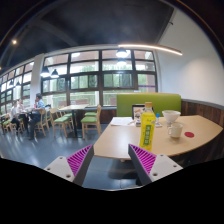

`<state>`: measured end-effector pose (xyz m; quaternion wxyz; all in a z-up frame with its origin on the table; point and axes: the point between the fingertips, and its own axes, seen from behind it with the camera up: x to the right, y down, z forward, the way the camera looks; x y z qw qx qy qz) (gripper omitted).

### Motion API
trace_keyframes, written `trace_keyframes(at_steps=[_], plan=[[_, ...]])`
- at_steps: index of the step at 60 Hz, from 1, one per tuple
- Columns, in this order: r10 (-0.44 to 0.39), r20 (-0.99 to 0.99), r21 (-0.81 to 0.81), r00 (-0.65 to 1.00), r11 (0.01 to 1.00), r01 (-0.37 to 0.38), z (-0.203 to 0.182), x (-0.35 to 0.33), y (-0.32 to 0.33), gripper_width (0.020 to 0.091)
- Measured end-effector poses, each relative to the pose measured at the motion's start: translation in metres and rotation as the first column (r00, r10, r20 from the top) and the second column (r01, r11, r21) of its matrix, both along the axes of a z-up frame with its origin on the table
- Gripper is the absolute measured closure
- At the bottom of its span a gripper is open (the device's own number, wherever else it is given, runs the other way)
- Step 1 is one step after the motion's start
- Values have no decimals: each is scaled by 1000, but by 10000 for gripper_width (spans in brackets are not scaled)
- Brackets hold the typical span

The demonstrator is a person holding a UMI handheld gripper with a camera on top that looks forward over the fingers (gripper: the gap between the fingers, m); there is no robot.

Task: Pour water

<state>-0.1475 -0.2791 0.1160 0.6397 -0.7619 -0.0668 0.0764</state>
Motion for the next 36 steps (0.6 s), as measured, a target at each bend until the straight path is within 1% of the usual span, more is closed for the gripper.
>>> trace_keyframes(at_steps=[7,10,11,12,15,16,18,19,22,23,24,26,36], plan=[[-27,27,-8,999,1000,27,-1,23,10,300],[-43,41,-16,998,999,44,-6,30,17,300],[-52,46,-17,998,998,52,-14,26,16,300],[-53,51,-25,997,998,55,-9,40,27,301],[-74,68,-41,995,996,77,-14,54,38,301],[-85,74,-42,994,995,88,-21,50,35,301],[-101,82,-50,991,993,106,-28,53,55,301],[-104,87,-57,991,992,110,-22,74,59,301],[-125,99,-65,987,989,132,-25,81,73,301],[-129,104,-69,986,988,137,-26,84,78,300],[-138,109,-73,984,987,146,-34,69,83,300],[-133,123,-94,983,985,145,-35,100,98,299],[-151,126,-133,980,977,168,-47,115,158,301]])
